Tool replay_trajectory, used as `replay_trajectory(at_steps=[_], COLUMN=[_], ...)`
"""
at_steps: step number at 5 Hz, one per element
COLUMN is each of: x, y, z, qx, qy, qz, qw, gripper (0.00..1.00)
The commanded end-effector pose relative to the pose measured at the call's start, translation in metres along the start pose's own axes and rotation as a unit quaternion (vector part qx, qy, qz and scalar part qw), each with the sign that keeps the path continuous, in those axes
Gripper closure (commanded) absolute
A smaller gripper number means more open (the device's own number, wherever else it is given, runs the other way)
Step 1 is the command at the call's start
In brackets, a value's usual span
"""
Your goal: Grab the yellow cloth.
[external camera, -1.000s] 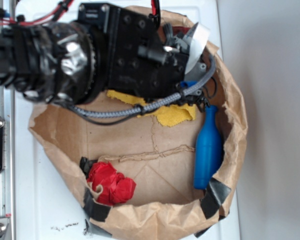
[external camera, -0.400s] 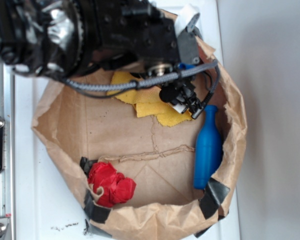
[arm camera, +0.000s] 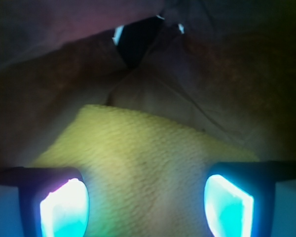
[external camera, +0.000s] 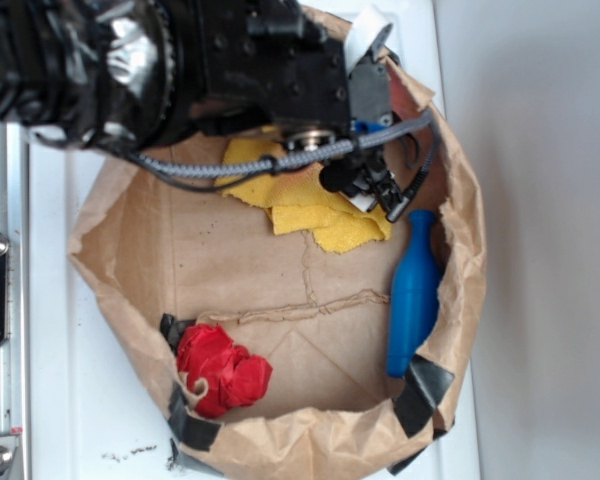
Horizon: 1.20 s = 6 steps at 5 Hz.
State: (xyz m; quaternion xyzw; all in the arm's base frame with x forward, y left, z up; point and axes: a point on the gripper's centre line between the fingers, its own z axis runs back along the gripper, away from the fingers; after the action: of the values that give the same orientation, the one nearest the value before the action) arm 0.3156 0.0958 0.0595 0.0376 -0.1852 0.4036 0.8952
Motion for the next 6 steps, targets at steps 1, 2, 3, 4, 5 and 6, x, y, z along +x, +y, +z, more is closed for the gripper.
replay_trajectory(at_steps=[1,2,3,4,5,6], x=[0.013,0.013,0.015,0.017,0.018,0.018], y=[-0.001,-0.002,-0.002,-0.002,-0.003,-0.001], z=[0.003,0.001,0.001,0.003,0.009,0.022], qx=[-0.004,0.004,0.001,-0.001,-0.008,-0.027], qy=[-0.021,-0.019,-0.025,-0.025,-0.027,-0.029], qz=[-0.001,0.004,0.009,0.011,0.01,0.009], qw=[1.0,1.0,1.0,1.0,1.0,0.999], gripper=[0.0,0.06,1.0,1.0,1.0,0.98])
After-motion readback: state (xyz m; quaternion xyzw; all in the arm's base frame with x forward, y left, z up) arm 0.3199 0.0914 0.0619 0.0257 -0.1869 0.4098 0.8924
